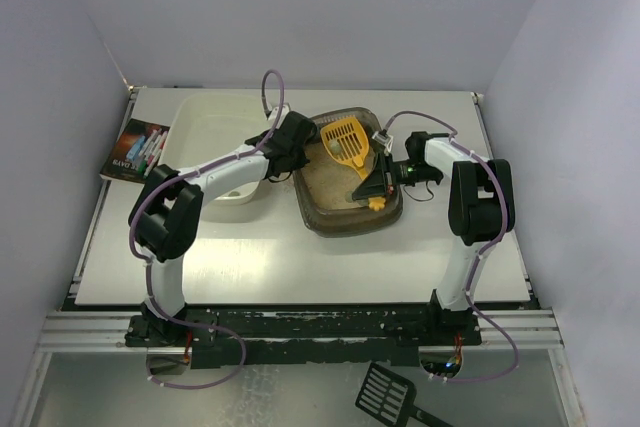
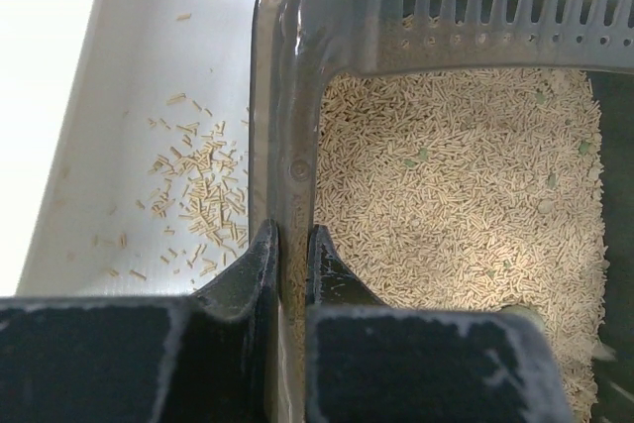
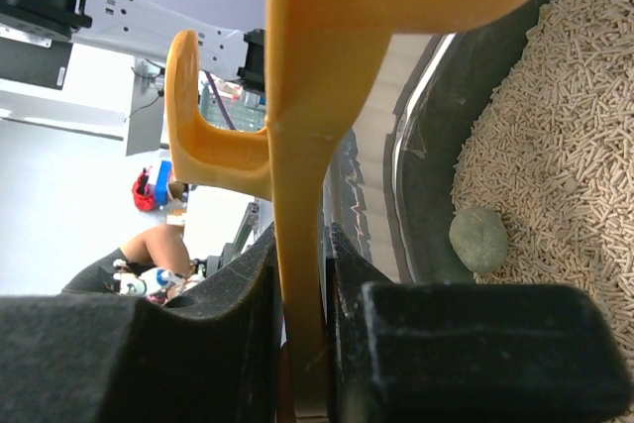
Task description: Clean the litter box
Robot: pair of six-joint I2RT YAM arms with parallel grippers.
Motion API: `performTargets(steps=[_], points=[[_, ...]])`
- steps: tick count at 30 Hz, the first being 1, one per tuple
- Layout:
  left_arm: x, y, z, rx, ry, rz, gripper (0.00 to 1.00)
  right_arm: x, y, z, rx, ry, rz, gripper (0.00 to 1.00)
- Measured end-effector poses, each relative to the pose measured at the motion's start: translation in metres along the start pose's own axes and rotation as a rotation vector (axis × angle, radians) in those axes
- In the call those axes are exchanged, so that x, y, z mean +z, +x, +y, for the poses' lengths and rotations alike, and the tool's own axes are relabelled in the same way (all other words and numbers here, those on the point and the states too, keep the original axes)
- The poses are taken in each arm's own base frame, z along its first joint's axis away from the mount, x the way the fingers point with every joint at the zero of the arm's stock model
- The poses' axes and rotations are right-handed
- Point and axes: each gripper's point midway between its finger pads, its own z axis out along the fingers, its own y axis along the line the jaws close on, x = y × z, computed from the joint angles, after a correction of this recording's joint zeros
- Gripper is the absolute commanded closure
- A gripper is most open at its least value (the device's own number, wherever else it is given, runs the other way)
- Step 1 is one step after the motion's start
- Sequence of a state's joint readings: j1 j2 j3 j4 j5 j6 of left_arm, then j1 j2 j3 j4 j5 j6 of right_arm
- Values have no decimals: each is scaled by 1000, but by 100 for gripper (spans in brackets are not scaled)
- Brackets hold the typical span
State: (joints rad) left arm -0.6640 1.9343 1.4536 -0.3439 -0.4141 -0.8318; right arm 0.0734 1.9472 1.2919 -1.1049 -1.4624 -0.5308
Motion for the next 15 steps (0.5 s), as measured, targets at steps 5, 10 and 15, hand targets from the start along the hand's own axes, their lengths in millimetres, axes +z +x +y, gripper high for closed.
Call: performTargets(steps=[5, 10, 15], points=[[0, 1, 0, 0, 2, 4, 93, 0, 2, -3, 7, 11, 5, 100], [1, 4, -1, 3, 8, 16, 92, 0, 2, -3, 19, 24, 10, 100], [2, 7, -3, 5, 15, 28, 90, -1, 3, -6, 48, 64, 27, 100]])
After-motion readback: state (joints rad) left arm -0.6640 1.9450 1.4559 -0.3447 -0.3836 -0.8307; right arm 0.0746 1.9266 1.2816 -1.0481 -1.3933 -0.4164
